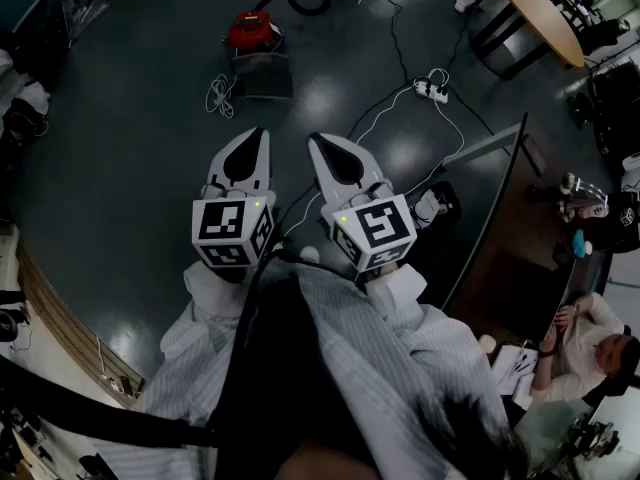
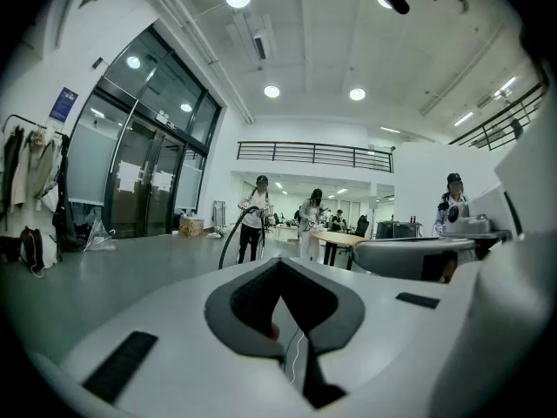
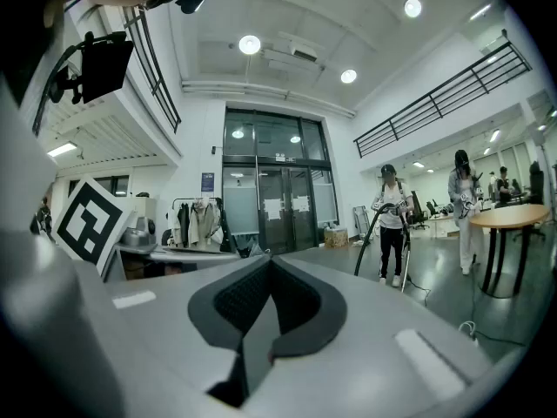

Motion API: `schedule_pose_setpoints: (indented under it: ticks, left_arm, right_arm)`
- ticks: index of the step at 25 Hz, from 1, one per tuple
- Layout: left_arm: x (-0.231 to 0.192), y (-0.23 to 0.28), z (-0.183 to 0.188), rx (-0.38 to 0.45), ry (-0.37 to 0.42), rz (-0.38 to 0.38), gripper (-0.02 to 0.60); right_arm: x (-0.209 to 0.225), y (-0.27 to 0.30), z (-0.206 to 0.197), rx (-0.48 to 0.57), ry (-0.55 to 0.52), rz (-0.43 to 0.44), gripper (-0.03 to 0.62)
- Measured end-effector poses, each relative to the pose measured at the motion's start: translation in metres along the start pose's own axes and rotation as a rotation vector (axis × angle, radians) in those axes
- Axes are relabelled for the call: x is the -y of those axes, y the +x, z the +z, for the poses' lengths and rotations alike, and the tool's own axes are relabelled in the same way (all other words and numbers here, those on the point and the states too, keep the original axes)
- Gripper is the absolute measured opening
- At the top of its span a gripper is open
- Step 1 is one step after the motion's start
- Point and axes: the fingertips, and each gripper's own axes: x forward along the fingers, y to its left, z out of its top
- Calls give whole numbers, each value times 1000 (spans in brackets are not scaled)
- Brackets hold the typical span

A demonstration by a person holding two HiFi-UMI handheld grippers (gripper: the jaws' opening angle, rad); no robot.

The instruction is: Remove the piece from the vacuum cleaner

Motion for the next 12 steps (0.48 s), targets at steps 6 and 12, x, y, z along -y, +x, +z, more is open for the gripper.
schedule_pose_setpoints:
  ticks: [6, 12]
  left_arm:
    - [9, 0, -1, 5, 3, 14, 3]
    - [2, -4, -5, 19, 3, 70, 3]
  right_arm:
    - [4, -9, 1, 2, -8, 12, 0]
    - [17, -15, -5, 17, 4, -7, 2]
